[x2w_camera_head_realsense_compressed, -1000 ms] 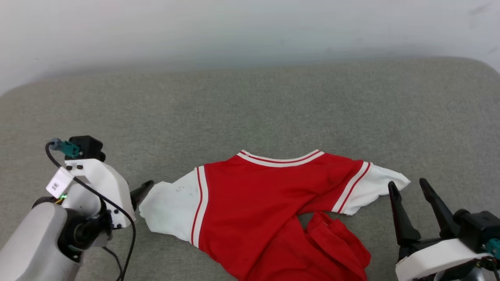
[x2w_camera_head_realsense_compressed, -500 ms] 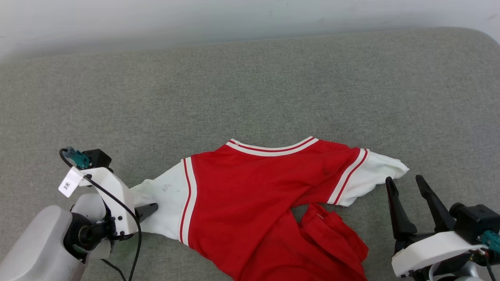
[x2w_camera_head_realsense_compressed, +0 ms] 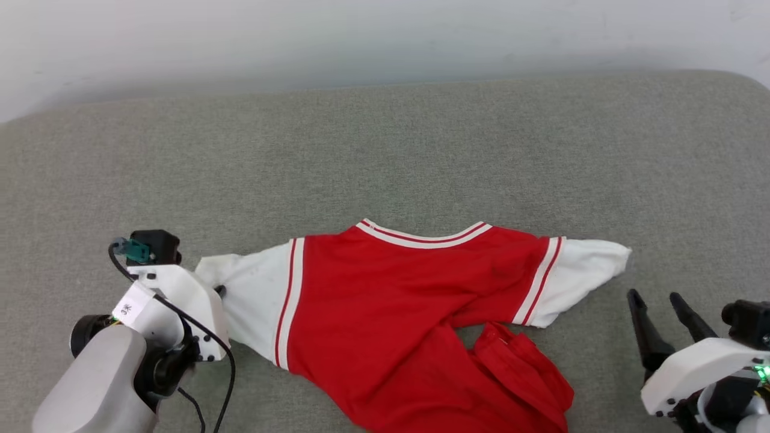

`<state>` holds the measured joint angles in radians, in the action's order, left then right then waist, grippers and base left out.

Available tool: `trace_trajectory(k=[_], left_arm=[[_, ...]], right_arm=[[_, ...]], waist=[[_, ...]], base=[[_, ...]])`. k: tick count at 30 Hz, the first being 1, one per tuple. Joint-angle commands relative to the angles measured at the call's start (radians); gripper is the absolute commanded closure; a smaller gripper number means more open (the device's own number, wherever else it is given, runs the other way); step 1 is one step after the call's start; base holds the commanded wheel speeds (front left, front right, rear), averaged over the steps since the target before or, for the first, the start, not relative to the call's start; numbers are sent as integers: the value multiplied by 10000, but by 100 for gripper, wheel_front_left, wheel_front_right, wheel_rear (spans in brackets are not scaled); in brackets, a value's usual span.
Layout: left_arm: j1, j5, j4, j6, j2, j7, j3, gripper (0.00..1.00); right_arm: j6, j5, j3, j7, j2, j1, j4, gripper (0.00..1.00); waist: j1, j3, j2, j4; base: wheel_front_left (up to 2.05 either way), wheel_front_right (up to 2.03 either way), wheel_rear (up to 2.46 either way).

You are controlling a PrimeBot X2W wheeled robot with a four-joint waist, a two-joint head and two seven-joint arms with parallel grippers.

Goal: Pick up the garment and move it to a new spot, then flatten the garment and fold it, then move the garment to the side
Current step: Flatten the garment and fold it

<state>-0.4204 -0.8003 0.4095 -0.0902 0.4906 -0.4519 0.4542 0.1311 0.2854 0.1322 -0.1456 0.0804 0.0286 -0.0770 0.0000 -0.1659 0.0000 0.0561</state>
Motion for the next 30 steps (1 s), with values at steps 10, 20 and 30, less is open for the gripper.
trace_trajectory(k=[10, 20, 30], left_arm=[[-122, 713, -1324, -587, -170, 1789, -225, 100], [-443, 989, -2447, -675, -229, 1926, -69, 100], [-586, 867, -2603, -513, -322, 1952, 45, 100]], right_arm=[[-5, 1303, 82, -2861, 1588, 1673, -1823, 0], [-5, 1542, -916, -5569, 2313, 3458, -2348, 0], [-5, 1487, -1736, -8460, 2043, 3652, -4123, 0]], waist=[[0, -70, 0, -726], [0, -716, 0, -1236], [0, -1207, 0, -1593]], base=[[0, 0, 0], [0, 0, 0], [0, 0, 0]])
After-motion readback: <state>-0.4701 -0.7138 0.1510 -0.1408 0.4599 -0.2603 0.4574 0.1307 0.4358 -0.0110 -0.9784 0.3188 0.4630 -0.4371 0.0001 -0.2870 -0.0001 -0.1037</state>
